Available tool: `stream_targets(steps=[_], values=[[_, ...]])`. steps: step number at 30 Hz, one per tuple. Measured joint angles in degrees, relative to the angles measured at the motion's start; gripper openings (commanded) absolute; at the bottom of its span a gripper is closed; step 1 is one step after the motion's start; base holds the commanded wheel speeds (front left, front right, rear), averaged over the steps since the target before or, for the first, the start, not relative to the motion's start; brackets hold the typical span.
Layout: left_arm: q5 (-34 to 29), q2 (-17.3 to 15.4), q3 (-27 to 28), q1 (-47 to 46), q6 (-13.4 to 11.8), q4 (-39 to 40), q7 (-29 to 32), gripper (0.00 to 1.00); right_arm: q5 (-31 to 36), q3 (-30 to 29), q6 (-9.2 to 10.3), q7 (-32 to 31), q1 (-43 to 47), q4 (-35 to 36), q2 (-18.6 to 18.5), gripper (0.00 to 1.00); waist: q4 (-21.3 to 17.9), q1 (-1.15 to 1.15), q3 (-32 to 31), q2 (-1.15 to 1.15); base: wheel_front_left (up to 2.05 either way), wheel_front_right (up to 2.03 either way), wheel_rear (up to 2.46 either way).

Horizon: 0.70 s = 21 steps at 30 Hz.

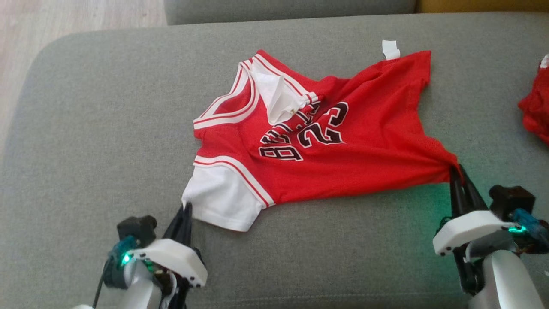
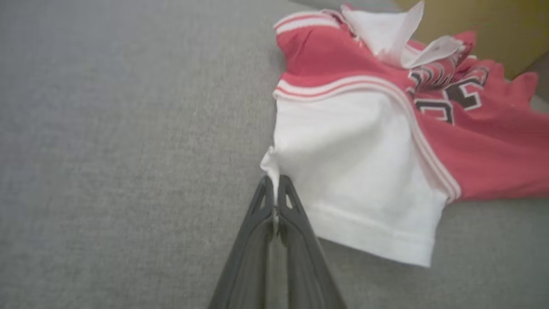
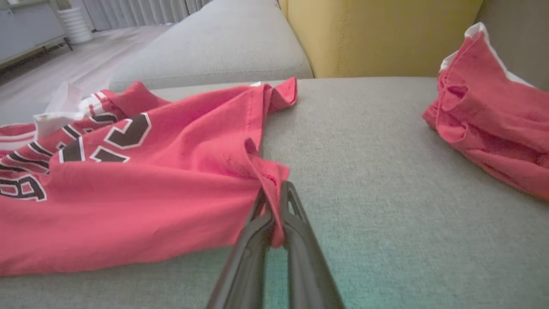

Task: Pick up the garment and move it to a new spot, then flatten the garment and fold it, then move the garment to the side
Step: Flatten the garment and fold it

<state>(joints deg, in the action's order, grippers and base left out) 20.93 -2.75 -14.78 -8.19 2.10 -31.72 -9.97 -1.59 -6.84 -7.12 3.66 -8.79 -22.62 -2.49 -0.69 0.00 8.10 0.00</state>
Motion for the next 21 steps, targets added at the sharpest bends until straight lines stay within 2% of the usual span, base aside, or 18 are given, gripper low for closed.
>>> stream_targets(steps=[5,10,15,21], values=[[1.4,0.0,0.5,0.1,0.0,6.5,-2.0,0.0,-0.5,-0.4,0.0,3.5,-0.1,2.1,0.0,0.0,0.3,0.0,-1.7,0.0,0.0,0.0,0.0],[1.8,-0.1,0.8,1.1,-0.1,16.8,-2.8,0.0,-2.1,-0.3,0.0,6.0,-0.1,6.7,0.0,0.0,0.7,0.0,-4.0,0.0,0.0,0.0,0.0],[0.2,-1.2,0.8,1.2,-0.7,30.3,-3.2,0.0,-3.0,0.6,0.0,6.5,-0.1,14.7,0.0,0.0,0.6,0.0,-6.3,0.0,0.0,0.0,0.0],[-3.2,-5.0,1.8,0.3,-2.2,47.6,-0.3,0.0,-3.0,0.6,0.01,5.6,-0.1,27.4,0.0,0.0,-0.4,0.0,-7.8,0.0,0.0,0.0,0.0]])
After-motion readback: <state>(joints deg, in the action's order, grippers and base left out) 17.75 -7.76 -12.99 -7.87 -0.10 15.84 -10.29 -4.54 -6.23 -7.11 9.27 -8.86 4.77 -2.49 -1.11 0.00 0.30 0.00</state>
